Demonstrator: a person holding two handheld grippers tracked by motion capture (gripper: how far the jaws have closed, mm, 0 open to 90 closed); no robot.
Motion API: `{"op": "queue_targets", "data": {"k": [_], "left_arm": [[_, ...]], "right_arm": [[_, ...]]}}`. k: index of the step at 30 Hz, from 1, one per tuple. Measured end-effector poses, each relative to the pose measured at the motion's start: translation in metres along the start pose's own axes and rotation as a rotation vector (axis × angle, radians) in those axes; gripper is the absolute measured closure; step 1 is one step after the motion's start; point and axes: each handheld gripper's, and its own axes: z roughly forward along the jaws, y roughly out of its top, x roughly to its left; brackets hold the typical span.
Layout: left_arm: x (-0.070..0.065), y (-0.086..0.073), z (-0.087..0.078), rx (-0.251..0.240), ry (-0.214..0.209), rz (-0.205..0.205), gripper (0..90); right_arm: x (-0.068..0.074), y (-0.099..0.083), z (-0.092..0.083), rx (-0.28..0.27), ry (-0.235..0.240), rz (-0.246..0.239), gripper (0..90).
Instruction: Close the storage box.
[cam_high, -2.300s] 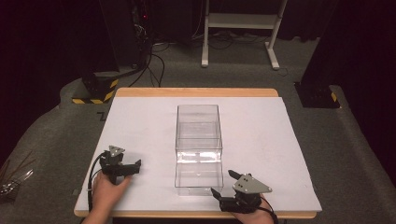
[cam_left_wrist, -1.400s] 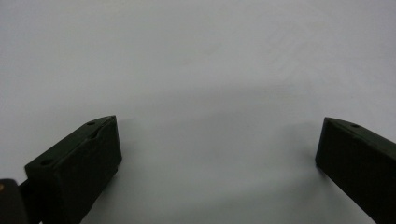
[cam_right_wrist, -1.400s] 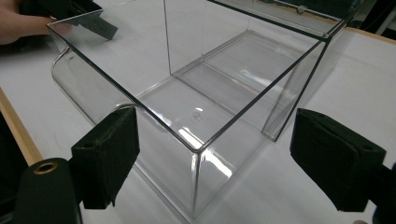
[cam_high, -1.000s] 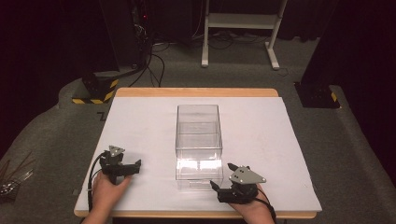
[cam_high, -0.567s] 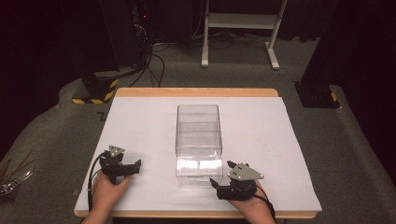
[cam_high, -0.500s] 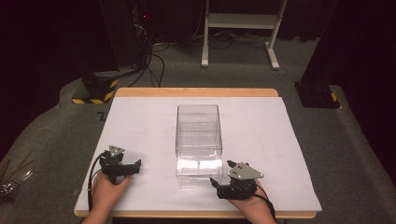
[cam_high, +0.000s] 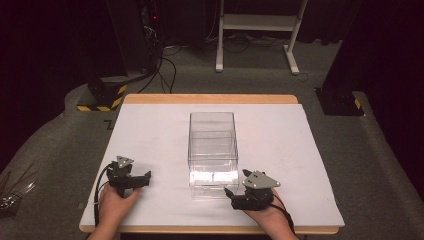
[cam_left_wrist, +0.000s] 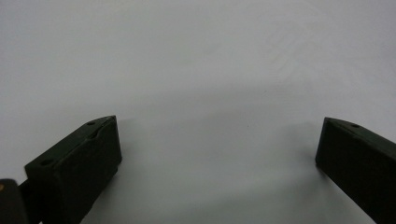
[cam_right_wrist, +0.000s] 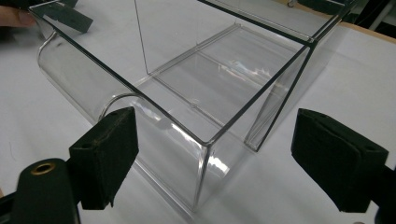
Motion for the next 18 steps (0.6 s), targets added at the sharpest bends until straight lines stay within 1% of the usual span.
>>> {"op": "queue_targets", "data": {"k": [1,7,16,18], "left_arm": [[0.0,0.0,0.0,0.0,0.0,0.0,0.5],[0.0,0.0,0.0,0.0,0.0,0.0,0.5],[0.0,0.0,0.0,0.0,0.0,0.0,0.5],[0.0,0.0,0.0,0.0,0.0,0.0,0.4]], "right_arm": [[0.0,0.0,0.001,0.0,-0.004,-0.004,15.0],[-0.003,0.001,0.005,-0.004,-0.01,0.01,15.0],[-0.006,0.002,0.01,0.0,-0.018,0.008,15.0],[-0.007,0.003,0.012,0.003,-0.021,0.014,15.0]]}}
